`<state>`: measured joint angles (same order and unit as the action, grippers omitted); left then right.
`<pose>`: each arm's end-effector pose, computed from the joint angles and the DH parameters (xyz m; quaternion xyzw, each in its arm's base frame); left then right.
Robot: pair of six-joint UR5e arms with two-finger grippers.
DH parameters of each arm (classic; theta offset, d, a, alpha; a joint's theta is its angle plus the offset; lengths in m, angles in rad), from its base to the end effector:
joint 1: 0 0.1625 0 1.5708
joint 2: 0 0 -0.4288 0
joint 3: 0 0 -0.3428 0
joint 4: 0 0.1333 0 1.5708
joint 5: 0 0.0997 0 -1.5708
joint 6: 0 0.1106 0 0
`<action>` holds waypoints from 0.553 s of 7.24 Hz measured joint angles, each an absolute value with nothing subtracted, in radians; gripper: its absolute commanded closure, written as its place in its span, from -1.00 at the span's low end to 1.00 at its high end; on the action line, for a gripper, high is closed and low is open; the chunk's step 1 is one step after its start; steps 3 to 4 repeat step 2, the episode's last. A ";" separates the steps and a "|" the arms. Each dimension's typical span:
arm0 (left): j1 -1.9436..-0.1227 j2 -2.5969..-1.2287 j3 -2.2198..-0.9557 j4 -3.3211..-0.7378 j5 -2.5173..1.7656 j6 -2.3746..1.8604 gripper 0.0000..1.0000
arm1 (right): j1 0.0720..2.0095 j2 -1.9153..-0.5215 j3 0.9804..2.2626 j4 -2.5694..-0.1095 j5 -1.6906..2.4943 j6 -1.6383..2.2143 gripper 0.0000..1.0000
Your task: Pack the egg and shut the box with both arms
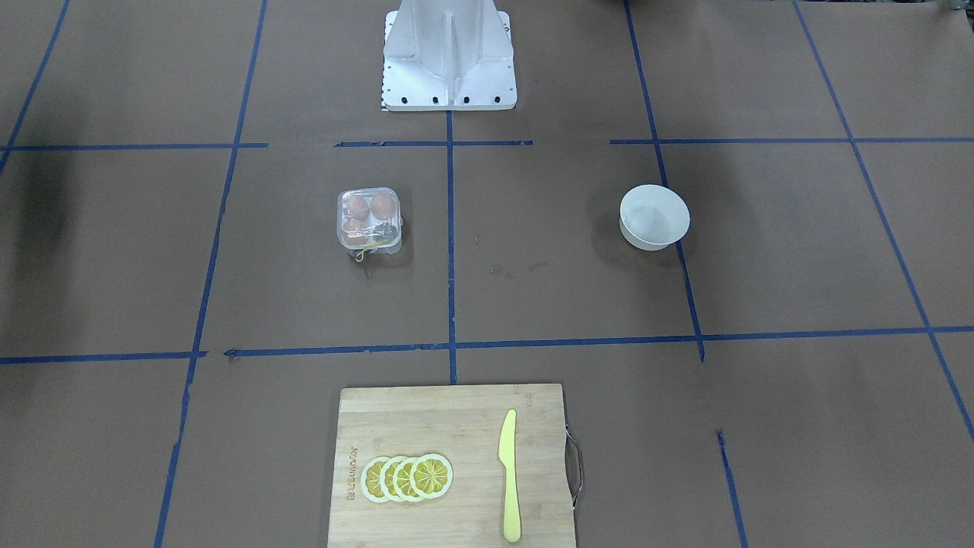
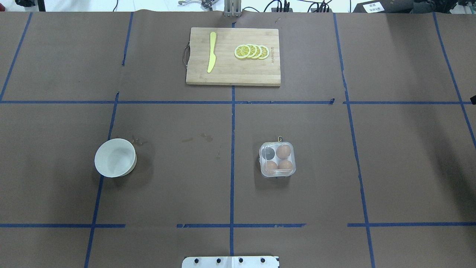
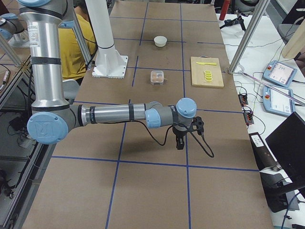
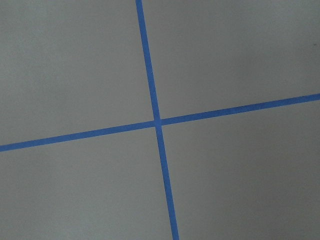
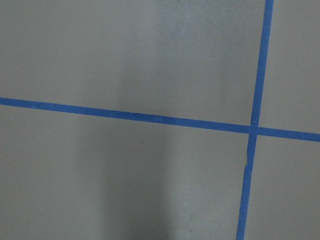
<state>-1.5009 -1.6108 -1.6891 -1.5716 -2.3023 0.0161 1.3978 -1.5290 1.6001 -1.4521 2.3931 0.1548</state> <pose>-0.0267 -0.4702 0.6024 0.0646 0.3584 0.0684 0.9288 -0.0298 -0.4739 0.6217 0.0208 -0.4067 -0.0462 0.9122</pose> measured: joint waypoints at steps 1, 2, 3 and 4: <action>-1.502 -1.619 -1.694 -1.571 -2.303 0.016 -1.00 | 1.398 -1.521 1.587 -1.451 2.400 0.154 -1.00; -1.503 -1.624 -1.703 -1.569 -2.305 0.017 -1.00 | 1.398 -1.515 1.579 -1.450 2.403 0.154 -1.00; -1.503 -1.624 -1.703 -1.569 -2.305 0.017 -1.00 | 1.398 -1.515 1.579 -1.450 2.403 0.154 -1.00; -1.503 -1.624 -1.703 -1.569 -2.305 0.017 -1.00 | 1.398 -1.515 1.579 -1.450 2.403 0.154 -1.00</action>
